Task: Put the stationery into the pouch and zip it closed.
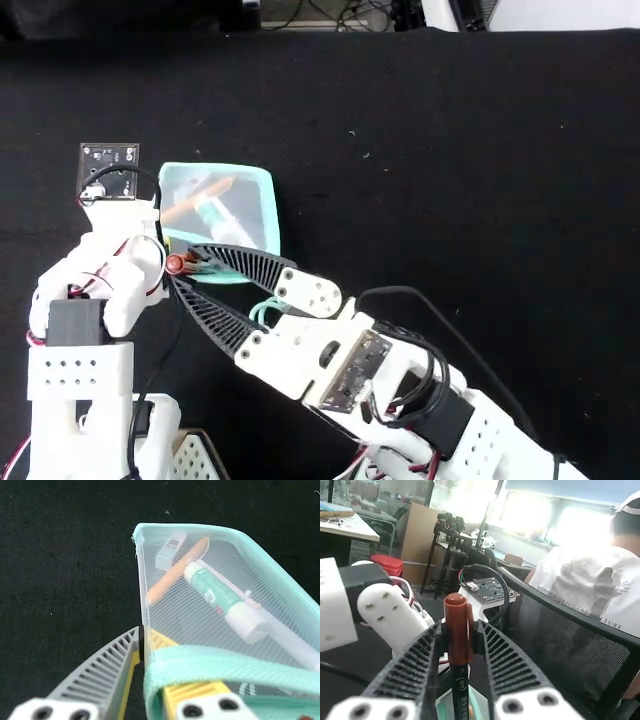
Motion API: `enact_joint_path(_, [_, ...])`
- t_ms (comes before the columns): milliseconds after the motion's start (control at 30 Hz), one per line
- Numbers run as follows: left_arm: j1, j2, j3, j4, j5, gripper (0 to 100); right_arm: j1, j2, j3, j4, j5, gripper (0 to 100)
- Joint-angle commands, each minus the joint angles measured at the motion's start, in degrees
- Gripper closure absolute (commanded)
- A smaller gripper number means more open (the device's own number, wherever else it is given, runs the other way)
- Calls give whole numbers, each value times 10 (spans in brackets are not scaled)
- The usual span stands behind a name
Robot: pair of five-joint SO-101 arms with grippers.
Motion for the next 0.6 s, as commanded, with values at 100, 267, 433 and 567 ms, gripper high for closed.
enact_joint_path(100, [-6, -1, -17, -9, 6, 971, -5, -6, -36, 4, 3, 986])
enact_joint_path(267, [-6, -1, -17, -8, 6, 971, -4, -1, -9, 0, 4, 986])
enact_joint_path(433, [-6, -1, -18, -9, 6, 971, 32, -1, 54, -49, 4, 986])
enact_joint_path(567, [-6, -1, -17, -9, 6, 971, 74, -1, 98, -96, 4, 986])
